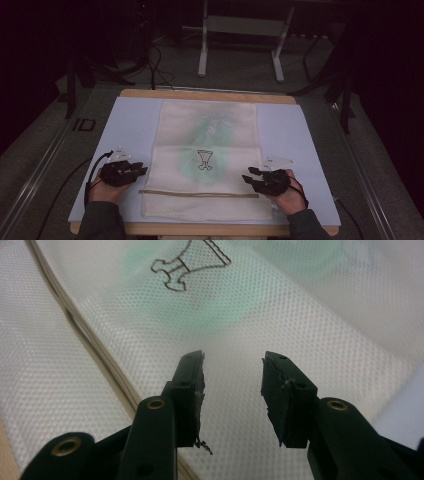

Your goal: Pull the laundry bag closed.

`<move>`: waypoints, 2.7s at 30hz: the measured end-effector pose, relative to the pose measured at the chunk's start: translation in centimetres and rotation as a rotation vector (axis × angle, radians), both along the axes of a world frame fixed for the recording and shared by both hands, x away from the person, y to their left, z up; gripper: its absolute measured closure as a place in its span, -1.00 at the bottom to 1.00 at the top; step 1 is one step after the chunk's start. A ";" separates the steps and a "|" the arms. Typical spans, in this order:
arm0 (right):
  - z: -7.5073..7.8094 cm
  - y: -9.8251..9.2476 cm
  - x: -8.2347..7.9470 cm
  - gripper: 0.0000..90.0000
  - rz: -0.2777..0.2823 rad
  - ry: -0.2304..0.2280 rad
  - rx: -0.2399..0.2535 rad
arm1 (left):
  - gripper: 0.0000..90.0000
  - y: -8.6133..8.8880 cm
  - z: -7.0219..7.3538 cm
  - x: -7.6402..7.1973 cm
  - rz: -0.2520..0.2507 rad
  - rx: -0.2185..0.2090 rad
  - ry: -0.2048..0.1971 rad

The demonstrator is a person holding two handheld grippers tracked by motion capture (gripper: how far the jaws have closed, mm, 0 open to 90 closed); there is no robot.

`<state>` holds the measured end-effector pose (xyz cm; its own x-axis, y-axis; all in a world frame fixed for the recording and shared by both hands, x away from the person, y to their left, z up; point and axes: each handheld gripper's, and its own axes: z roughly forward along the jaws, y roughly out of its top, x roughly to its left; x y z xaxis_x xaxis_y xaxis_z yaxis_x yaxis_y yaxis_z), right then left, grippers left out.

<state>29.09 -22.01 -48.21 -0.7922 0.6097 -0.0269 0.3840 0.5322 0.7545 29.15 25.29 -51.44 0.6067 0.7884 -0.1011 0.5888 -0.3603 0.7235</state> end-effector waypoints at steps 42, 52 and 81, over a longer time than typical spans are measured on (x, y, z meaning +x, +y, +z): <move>0.0 12.8 0.1 0.42 0.291 0.007 -0.015 | 0.53 -0.1 0.1 0.0 -0.027 -0.007 -0.009; -0.3 15.5 -0.2 0.43 0.340 0.008 -0.014 | 0.53 0.0 0.1 0.0 -0.028 -0.009 -0.008; -1.7 21.0 -0.8 0.50 0.439 0.025 -0.026 | 0.53 0.0 0.0 0.1 -0.041 -0.008 0.000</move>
